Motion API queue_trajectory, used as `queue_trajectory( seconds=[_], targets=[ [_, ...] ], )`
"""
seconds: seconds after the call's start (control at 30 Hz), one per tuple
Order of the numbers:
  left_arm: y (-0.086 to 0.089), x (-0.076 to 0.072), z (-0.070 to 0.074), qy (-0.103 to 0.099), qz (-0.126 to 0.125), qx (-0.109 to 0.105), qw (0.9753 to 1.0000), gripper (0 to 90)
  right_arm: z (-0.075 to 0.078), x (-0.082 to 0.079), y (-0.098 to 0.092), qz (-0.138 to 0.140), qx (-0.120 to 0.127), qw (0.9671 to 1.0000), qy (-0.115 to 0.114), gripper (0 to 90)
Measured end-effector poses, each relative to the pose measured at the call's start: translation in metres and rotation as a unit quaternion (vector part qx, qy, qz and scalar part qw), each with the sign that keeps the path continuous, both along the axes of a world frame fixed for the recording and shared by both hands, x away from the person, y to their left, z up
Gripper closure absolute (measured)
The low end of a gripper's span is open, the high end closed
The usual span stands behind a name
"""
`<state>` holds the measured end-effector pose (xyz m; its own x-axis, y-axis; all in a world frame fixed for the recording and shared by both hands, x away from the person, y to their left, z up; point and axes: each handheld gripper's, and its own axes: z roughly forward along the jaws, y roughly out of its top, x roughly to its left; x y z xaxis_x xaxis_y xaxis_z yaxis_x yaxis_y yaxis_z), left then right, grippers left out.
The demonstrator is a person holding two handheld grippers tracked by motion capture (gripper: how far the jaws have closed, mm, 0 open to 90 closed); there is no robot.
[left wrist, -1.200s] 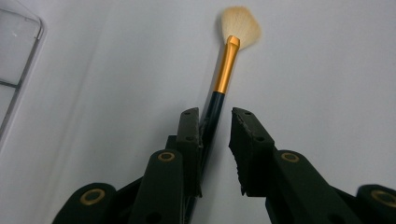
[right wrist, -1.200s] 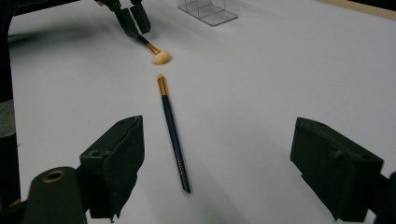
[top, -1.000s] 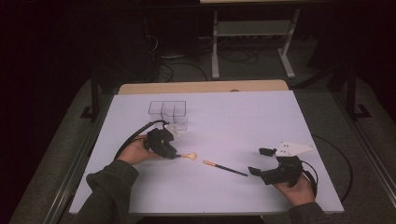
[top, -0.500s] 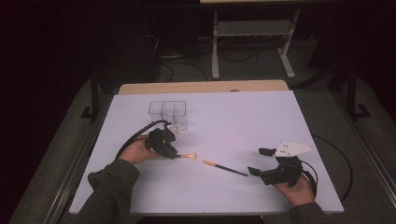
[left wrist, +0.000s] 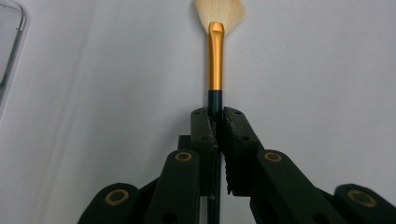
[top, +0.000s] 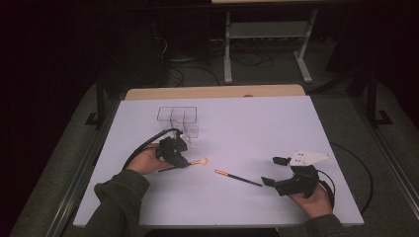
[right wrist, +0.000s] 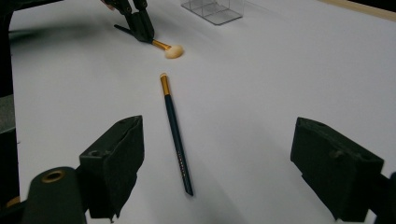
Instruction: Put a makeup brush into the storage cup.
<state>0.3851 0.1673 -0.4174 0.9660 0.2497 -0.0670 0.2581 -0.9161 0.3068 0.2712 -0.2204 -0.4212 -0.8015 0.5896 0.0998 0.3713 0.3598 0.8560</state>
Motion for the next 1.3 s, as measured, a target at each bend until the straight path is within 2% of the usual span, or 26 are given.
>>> queue_trajectory(
  seconds=[0.3,0.47,0.63,0.8,0.97,1.1,1.2,1.3],
  targets=[
    [0.001,0.002,0.0,0.006,0.003,-0.005,1.0,83.5,-0.002,0.001,0.0,-0.002,-0.006,0.9999,0.009,16.5],
    [0.001,0.002,0.002,0.009,0.007,0.009,0.9999,83.4,-0.001,0.001,-0.001,-0.006,-0.004,1.0,0.006,16.5],
    [0.005,0.001,0.003,0.013,0.013,0.011,0.9998,83.5,-0.002,0.001,0.002,-0.005,-0.006,1.0,0.006,16.5],
    [0.011,-0.001,0.009,0.008,0.02,-0.008,0.9997,83.4,0.001,0.001,0.004,-0.002,0.008,0.9999,0.009,17.2],
    [0.014,-0.004,0.015,0.007,0.024,-0.023,0.9994,83.5,0.001,0.002,0.005,-0.001,0.001,1.0,0.01,17.3],
    [0.02,-0.01,0.023,0.003,0.029,-0.05,0.9983,83.5,0.001,0.002,0.004,-0.004,-0.005,0.9999,0.016,17.4],
    [0.022,-0.012,0.026,0.004,0.033,-0.055,0.9979,83.5,0.0,0.003,0.004,-0.005,-0.005,0.9998,0.017,17.4],
    [0.026,-0.018,0.038,-0.013,0.05,-0.062,0.9967,83.5,0.002,0.003,0.005,-0.004,-0.007,0.9998,0.02,17.4]
  ],
)
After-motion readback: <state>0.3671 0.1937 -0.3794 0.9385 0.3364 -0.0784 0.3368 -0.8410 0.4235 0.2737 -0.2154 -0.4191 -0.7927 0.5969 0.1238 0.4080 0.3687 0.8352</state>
